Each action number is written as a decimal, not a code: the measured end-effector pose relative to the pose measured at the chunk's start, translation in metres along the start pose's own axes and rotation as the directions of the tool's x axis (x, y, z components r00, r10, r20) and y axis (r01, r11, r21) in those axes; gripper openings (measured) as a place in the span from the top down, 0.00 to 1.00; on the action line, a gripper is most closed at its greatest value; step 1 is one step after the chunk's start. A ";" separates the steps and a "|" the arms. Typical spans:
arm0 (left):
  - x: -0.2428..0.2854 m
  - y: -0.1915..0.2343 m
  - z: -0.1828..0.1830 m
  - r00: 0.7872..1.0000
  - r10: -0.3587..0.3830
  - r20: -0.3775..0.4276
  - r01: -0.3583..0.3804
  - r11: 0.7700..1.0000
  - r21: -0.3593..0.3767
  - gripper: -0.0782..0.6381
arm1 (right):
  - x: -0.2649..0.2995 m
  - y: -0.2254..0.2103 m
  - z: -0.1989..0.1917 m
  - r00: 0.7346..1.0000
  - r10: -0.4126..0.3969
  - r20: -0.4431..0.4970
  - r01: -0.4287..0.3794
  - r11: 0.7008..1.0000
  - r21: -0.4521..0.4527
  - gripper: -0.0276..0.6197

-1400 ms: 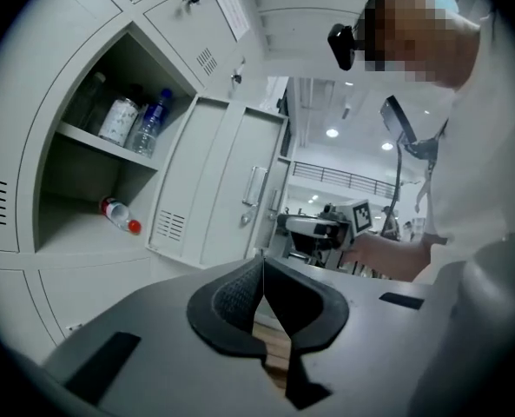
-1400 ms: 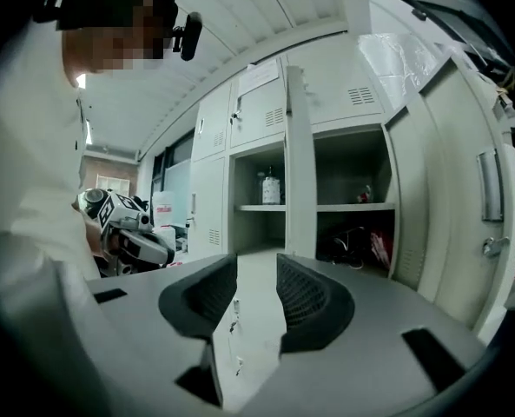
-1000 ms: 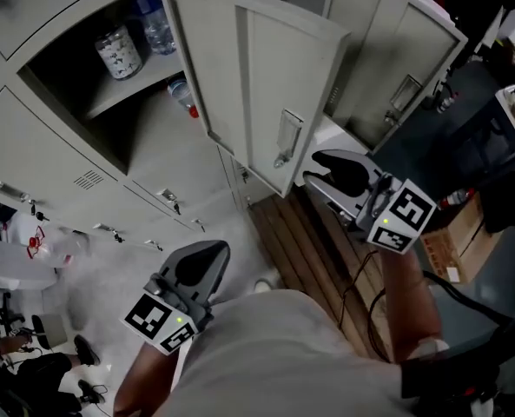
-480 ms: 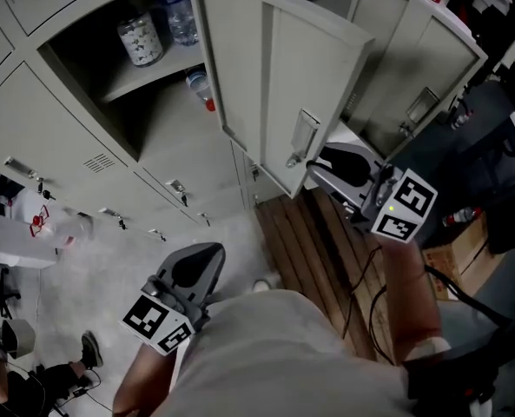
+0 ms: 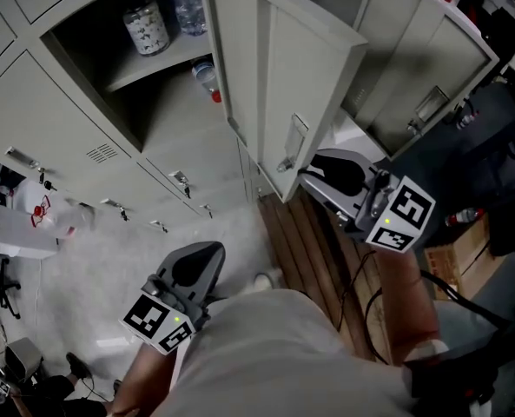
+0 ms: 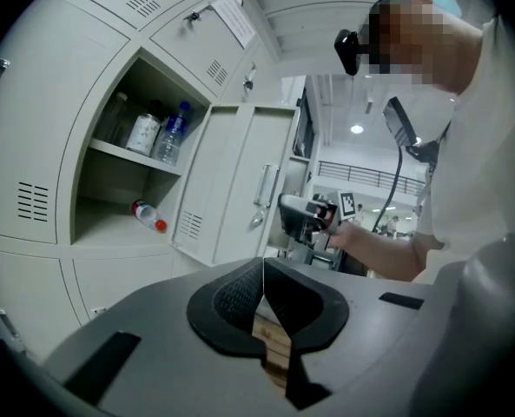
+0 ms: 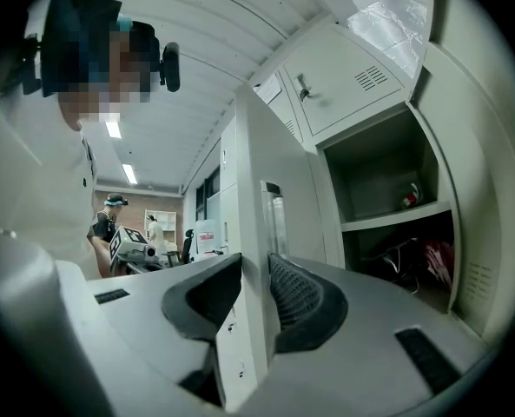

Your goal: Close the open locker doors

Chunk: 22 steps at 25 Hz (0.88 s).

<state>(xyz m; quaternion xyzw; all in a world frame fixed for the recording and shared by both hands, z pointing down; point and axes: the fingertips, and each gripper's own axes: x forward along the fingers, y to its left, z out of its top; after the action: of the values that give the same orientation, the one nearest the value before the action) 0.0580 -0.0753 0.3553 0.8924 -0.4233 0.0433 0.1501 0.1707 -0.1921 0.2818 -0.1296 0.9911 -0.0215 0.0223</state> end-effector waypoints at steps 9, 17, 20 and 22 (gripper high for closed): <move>-0.012 0.012 0.002 1.000 0.015 0.024 -0.015 1.000 -0.005 0.87 | 0.028 0.032 -0.004 0.999 0.033 -0.022 -0.034 0.999 -0.013 0.84; -0.031 0.028 0.007 0.999 0.023 0.040 -0.023 1.000 -0.006 0.87 | 0.061 0.058 -0.004 0.998 0.065 -0.025 -0.065 0.998 -0.011 0.85; -0.040 0.038 0.008 0.999 0.030 0.043 -0.029 1.000 -0.006 0.87 | 0.077 0.066 -0.005 0.997 0.070 -0.030 -0.071 0.997 -0.021 0.86; -0.044 0.045 0.009 0.998 0.031 0.046 -0.031 0.999 -0.009 0.87 | 0.087 0.071 -0.005 0.997 0.072 -0.037 -0.073 0.997 -0.030 0.86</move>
<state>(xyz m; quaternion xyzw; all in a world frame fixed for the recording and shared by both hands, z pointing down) -0.0051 -0.0719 0.3479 0.8858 -0.4407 0.0233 0.1433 0.0681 -0.1458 0.2804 -0.0935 0.9956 -0.0075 0.0034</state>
